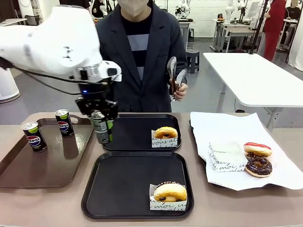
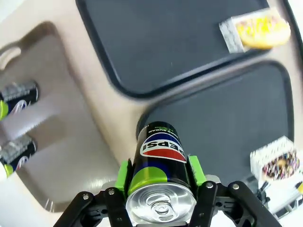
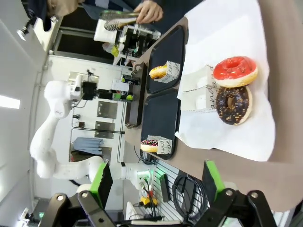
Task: Set up donuts and drinks on trays.
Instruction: Pick up one Pepsi coke and place it on the Flat Tray.
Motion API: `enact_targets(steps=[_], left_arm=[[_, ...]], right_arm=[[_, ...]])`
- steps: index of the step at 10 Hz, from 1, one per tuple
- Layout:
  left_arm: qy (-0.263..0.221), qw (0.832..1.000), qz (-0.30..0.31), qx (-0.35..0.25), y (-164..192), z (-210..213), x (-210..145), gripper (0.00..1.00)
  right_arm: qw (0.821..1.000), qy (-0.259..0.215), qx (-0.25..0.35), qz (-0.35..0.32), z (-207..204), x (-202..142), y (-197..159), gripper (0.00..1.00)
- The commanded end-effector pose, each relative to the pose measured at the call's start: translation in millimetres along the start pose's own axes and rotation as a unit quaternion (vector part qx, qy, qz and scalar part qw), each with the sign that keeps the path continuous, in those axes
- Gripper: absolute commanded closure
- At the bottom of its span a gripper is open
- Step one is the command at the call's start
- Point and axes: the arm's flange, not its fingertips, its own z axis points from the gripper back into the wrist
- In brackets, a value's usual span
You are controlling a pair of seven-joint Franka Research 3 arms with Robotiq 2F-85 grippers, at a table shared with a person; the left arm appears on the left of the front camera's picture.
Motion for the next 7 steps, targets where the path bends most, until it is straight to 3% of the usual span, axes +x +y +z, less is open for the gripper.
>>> enact_targets(steps=[1,7], left_arm=[[-0.013,0.999,0.027,0.019,-13,-16,42,0.42],[-0.019,0.998,0.058,0.008,-18,-73,98,0.42]], right_arm=[[1.000,-0.006,0.010,0.009,0,1,-1,0.00],[1.000,-0.006,0.010,0.009,0,1,-1,0.00]])
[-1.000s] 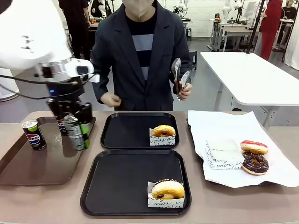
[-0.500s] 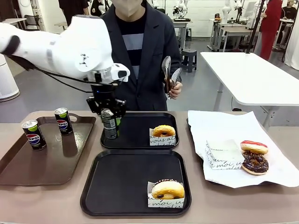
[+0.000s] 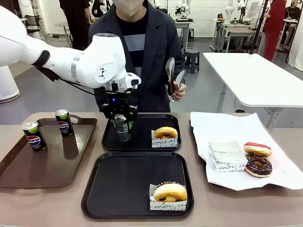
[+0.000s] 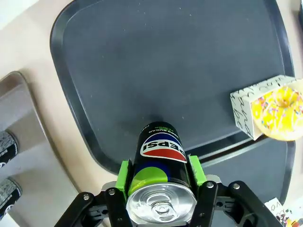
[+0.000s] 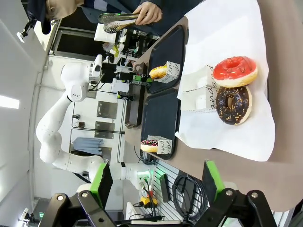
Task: Set up donuts and drinks on trays.
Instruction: Pick up one Pepsi coke and place it on the Flat Tray.
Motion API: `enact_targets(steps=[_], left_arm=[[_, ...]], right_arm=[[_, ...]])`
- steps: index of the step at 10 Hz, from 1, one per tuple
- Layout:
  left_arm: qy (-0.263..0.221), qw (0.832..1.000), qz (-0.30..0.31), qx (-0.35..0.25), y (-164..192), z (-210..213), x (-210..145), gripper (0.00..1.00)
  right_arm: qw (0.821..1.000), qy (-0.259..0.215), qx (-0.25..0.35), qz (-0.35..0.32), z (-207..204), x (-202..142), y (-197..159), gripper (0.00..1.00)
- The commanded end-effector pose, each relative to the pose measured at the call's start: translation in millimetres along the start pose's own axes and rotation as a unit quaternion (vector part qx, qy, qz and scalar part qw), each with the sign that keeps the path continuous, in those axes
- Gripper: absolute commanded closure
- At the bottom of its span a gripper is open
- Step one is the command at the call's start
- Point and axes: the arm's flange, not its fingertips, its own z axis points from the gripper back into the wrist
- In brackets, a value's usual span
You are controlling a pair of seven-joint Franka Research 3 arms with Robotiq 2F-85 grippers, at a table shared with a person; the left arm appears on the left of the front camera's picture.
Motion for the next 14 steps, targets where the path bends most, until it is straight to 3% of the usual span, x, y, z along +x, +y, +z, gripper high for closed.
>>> enact_targets(steps=[1,5,6,7,8,10,11,14], left_arm=[[-0.011,1.000,0.015,0.017,-4,-5,16,0.42],[0.001,1.000,0.016,0.026,-4,-15,20,0.42],[0.002,1.000,0.014,0.026,-5,-15,19,0.00],[0.001,1.000,0.011,0.024,-7,-10,16,0.22],[-0.002,1.000,0.010,0.022,-7,-4,13,0.00],[-0.014,1.000,0.002,0.023,-4,12,2,0.10],[-0.019,1.000,-0.004,0.020,-3,23,-6,0.00],[-0.016,1.000,-0.004,0.027,1,47,-38,0.00]], right_arm=[[1.000,-0.006,0.010,0.009,0,1,-1,0.00],[1.000,-0.006,0.010,0.009,0,1,-1,0.00],[1.000,-0.006,0.010,0.009,0,1,-1,0.00],[1.000,-0.006,0.010,0.009,0,1,-1,0.00],[1.000,-0.006,0.010,0.009,0,1,-1,0.00],[1.000,-0.006,0.010,0.009,0,1,-1,0.00],[1.000,-0.006,0.010,0.009,0,1,-1,0.00],[1.000,-0.006,0.010,0.009,0,1,-1,0.00]])
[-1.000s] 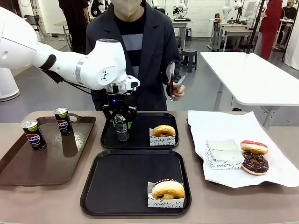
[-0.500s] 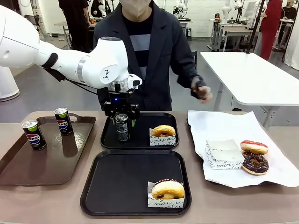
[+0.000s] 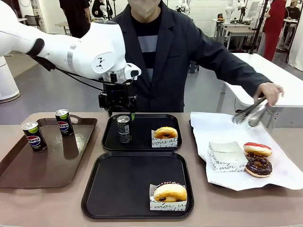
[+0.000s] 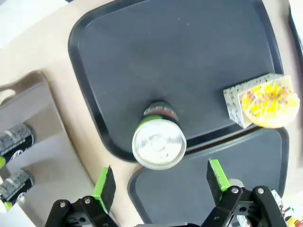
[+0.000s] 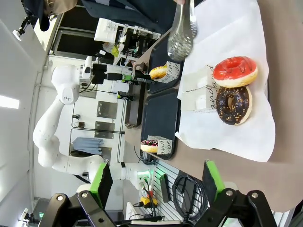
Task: Set up donuts and drinks on trays.
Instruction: Pick up one Pepsi coke and place it on the Flat Tray, then pick up one Pepsi coke from the Handle tray and place it on the Flat Tray without a Pepsi coke.
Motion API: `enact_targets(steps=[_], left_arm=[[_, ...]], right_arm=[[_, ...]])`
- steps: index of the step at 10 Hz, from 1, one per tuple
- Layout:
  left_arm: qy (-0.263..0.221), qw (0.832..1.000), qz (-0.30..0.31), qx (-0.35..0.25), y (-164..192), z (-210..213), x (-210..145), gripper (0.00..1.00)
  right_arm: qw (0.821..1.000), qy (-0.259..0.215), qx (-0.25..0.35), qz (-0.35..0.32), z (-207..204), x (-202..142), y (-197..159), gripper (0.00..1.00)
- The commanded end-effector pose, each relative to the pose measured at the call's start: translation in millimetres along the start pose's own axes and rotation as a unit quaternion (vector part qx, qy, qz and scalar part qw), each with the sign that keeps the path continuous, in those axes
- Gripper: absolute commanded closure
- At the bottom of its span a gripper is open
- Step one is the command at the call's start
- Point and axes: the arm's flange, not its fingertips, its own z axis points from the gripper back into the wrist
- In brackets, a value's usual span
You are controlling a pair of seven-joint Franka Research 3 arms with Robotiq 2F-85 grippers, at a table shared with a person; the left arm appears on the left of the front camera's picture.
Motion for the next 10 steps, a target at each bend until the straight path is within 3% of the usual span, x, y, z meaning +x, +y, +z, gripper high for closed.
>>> enact_targets(steps=[1,6,7,10], left_arm=[[0.006,1.000,-0.002,0.005,8,11,-37,0.00],[0.010,1.000,-0.014,-0.019,32,29,-98,0.00],[0.009,1.000,-0.009,-0.004,14,28,-75,0.00],[0.009,1.000,-0.009,-0.004,14,28,-75,0.00]], right_arm=[[1.000,-0.006,0.010,0.010,0,1,-1,0.00],[1.000,-0.006,0.010,0.010,0,1,-1,0.00],[1.000,-0.006,0.010,0.010,0,1,-1,0.00],[1.000,-0.006,0.010,0.010,0,1,-1,0.00]])
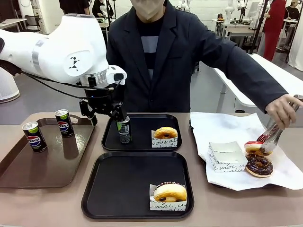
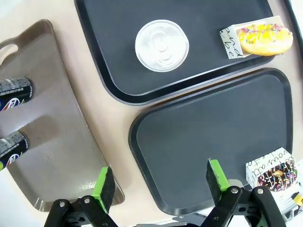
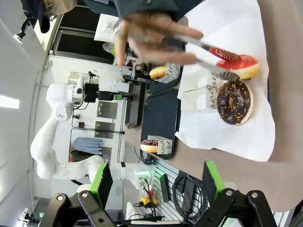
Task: Set up donuts and drinks on trays.
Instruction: Pick up one Pepsi coke from the Handle tray and place it on the Flat Tray without a Pepsi coke.
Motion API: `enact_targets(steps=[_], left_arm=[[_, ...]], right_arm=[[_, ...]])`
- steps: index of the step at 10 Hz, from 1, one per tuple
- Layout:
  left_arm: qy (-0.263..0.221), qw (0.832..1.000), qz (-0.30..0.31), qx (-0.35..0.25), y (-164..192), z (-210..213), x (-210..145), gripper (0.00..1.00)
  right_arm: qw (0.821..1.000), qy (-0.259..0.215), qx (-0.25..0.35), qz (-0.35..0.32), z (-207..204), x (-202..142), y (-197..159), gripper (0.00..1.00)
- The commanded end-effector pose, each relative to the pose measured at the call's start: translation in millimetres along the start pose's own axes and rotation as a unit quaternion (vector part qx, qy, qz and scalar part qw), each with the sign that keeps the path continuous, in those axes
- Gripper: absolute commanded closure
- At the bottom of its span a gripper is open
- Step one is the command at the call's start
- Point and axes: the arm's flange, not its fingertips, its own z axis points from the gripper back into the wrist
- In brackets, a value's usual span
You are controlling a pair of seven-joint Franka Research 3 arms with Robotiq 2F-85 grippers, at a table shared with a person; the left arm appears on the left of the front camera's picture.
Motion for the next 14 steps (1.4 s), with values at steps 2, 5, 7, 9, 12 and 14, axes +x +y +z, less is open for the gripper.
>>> enact_targets(steps=[2,5,7,9,12,14], left_arm=[[-0.004,1.000,0.005,0.007,-1,1,5,0.00],[0.005,0.998,0.052,-0.015,76,41,8,0.00],[0.003,0.996,0.088,-0.034,139,71,-12,0.00],[-0.014,0.990,0.137,-0.040,191,90,-40,0.00],[0.003,0.990,0.137,-0.033,243,85,-34,0.00],[-0.005,0.987,0.155,-0.040,278,61,-44,0.00]], right_arm=[[1.000,-0.006,0.010,0.009,0,1,-1,0.00],[1.000,-0.006,0.010,0.009,0,1,-1,0.00],[1.000,-0.006,0.010,0.009,0,1,-1,0.00],[1.000,-0.006,0.010,0.009,0,1,-1,0.00],[1.000,-0.006,0.010,0.009,0,1,-1,0.00],[1.000,-0.006,0.010,0.009,0,1,-1,0.00]])
